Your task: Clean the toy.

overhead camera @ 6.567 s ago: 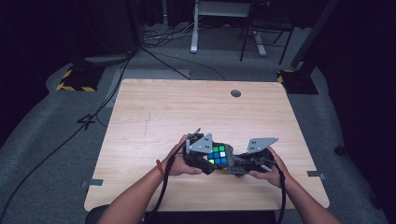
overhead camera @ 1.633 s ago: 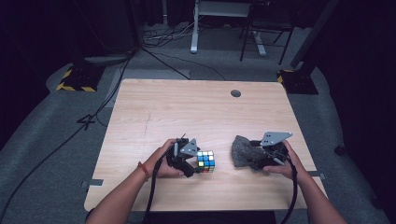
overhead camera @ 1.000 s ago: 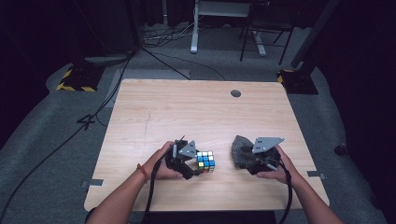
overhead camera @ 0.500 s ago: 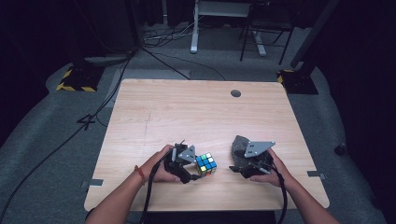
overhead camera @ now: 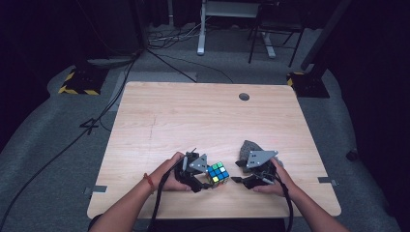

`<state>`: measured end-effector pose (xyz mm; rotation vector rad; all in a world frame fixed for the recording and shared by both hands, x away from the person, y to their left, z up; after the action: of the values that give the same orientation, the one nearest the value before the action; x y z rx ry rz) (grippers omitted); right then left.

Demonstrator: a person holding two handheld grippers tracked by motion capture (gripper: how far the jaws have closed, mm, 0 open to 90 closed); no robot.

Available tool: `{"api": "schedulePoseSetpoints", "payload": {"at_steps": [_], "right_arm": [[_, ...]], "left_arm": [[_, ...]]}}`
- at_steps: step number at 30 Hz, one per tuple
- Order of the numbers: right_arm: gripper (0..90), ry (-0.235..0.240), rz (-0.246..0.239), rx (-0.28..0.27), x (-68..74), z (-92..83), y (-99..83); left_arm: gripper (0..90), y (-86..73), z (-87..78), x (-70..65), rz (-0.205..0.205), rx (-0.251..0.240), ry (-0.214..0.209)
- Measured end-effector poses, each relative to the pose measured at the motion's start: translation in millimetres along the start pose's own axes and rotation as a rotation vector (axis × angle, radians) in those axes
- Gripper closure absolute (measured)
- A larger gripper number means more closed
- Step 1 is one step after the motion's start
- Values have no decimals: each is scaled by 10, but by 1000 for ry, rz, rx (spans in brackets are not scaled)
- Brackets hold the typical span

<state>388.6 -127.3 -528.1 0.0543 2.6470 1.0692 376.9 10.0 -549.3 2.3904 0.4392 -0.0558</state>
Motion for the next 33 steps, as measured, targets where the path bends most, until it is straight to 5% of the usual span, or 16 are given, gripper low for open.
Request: {"api": "schedulePoseSetpoints", "payload": {"at_steps": [9,27,33], "right_arm": [[410,-15,-9,4,13,62,19],[419,-116,71,27,-265,56,-125],[422,-115,79,24,-295,45,-146]], "left_arm": [[364,23,24,-53,21,9,-18],[378,30,43,-139,42,26,-53],[304,68,6,-53,17,-8,-20]]}}
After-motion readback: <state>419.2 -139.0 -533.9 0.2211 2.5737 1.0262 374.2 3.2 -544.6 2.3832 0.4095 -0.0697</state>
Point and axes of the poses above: each handheld gripper's, and its own axes: z roughly forward along the jaws, y roughly out of its top, x roughly to its left, the point moved 10 cm from there along z, roughly forward along the jaws, and after that the axes turned 15 degrees about -z, right-handed, at the moved point
